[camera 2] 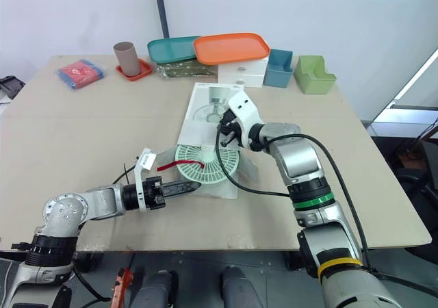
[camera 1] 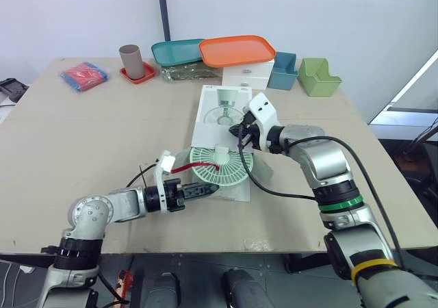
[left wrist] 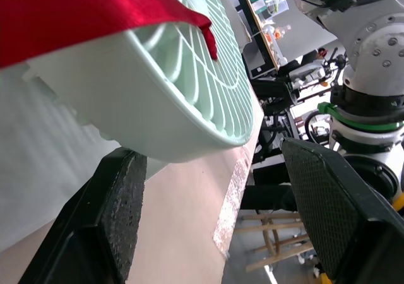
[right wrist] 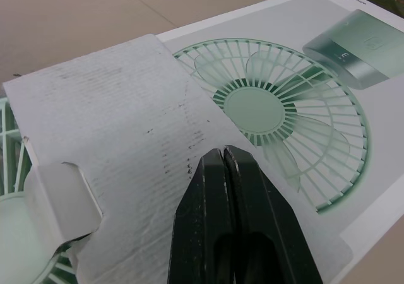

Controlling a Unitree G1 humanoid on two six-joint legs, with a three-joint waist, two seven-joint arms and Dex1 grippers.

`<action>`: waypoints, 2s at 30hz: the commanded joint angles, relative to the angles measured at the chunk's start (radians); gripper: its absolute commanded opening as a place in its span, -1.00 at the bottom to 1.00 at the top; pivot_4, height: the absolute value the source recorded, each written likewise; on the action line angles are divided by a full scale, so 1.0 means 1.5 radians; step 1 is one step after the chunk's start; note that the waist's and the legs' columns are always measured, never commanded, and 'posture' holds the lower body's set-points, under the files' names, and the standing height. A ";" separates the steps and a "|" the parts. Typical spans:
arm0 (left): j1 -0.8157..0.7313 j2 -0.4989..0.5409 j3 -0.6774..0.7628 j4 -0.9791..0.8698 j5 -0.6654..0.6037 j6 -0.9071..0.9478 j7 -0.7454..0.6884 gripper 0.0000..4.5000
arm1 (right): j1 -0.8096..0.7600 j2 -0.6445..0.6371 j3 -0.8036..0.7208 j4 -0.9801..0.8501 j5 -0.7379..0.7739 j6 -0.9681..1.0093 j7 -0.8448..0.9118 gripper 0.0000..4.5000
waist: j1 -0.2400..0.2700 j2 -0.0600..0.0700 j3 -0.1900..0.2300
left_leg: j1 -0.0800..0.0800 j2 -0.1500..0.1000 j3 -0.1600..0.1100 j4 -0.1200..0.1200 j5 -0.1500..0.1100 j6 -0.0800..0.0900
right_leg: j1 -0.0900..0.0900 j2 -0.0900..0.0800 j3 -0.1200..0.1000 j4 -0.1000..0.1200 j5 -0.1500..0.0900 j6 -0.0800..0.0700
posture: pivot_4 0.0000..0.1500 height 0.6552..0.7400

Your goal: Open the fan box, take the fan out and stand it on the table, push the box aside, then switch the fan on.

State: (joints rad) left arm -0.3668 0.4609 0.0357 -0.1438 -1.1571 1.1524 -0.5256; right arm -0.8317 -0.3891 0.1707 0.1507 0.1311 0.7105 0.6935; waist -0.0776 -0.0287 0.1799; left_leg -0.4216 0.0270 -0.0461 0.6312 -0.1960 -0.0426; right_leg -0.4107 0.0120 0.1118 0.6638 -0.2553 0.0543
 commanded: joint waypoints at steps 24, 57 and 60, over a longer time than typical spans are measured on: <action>0.057 0.048 0.153 0.072 -0.134 0.100 0.068 0.58 | -0.003 0.012 0.010 0.033 -0.007 -0.019 0.009 -1.00 | -0.002 -0.001 0.000 | 0.001 0.001 0.000 -0.004 0.000 0.000 | 0.000 -0.001 -0.001 0.000 -0.001 -0.002 | 1.00 1.00; -0.037 -0.161 0.169 0.119 -0.128 0.021 0.219 0.16 | 0.001 0.007 0.011 0.022 -0.015 -0.018 0.011 -1.00 | 0.001 -0.001 0.000 | 0.001 0.000 0.000 -0.003 0.001 -0.001 | 0.000 0.000 0.000 0.000 0.000 -0.001 | 1.00 1.00; -0.031 -0.159 0.176 0.115 -0.134 0.026 0.224 -0.20 | 0.001 0.008 0.010 0.024 -0.014 -0.019 0.011 -1.00 | 0.000 -0.001 0.000 | 0.001 0.000 0.000 -0.003 0.001 -0.001 | 0.000 0.000 0.000 0.000 0.000 -0.001 | 1.00 1.00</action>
State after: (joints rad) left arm -0.4120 0.2178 0.2754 0.0733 -1.3254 1.1953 -0.1923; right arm -0.8393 -0.3770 0.1700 0.1813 0.1136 0.6680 0.7009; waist -0.0772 -0.0306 0.1798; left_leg -0.4196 0.0272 -0.0463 0.6271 -0.1951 -0.0440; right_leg -0.4102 0.0117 0.1112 0.6641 -0.2556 0.0527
